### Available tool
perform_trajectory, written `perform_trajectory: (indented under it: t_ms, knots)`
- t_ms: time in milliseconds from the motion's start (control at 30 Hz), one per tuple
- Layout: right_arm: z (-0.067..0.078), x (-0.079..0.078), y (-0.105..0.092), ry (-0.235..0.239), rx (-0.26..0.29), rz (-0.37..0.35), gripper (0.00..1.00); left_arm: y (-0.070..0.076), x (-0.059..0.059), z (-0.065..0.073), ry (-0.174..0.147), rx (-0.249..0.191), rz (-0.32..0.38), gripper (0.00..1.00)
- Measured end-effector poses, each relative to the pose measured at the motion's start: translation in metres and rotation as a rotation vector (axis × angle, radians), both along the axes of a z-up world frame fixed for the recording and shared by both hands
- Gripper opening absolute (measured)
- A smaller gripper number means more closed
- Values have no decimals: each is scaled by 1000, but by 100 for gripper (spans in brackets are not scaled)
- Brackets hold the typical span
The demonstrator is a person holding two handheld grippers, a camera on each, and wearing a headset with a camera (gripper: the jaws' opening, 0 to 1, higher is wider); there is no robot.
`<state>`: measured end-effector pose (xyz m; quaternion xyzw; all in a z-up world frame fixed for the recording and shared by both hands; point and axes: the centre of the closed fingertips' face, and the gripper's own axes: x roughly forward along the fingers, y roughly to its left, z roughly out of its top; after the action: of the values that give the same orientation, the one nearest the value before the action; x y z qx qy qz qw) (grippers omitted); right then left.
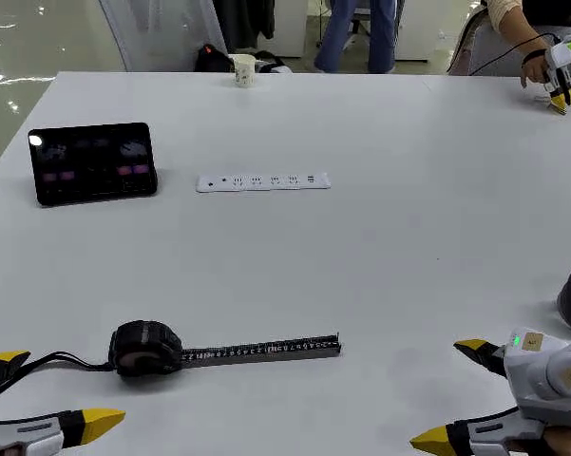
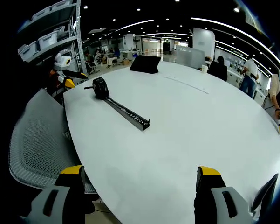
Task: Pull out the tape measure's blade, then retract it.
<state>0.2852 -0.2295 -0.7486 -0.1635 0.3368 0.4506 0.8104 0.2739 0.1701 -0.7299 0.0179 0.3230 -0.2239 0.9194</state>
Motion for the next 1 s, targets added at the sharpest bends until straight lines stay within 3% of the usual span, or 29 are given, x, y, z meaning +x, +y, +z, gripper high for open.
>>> perform_trajectory:
  t_ms: [67, 267, 433, 533, 733, 933, 1000]
  knots:
    - [-1, 3, 2, 5, -8, 2, 99, -4, 5, -1, -33, 42, 8, 99]
    - [-2, 11, 12, -8, -20, 38, 99, -19, 20, -4, -50, 58, 32, 99]
    - [-2, 20, 19, -19, -37, 64, 99, -24, 33, -2, -42, 2, 76, 99]
    - [-1, 24, 24, -22, -50, 86, 99, -26, 36, -3, -27, -8, 94, 99]
    - [2, 34, 35, -19, -52, 118, 99, -28, 46, -2, -31, -34, 144, 99]
    - [1, 43, 49, -26, -71, 171, 99, -31, 60, -3, -50, 13, 176, 99]
    - [-1, 44, 52, -25, -82, 201, 99, -35, 65, -1, -76, 34, 168, 99]
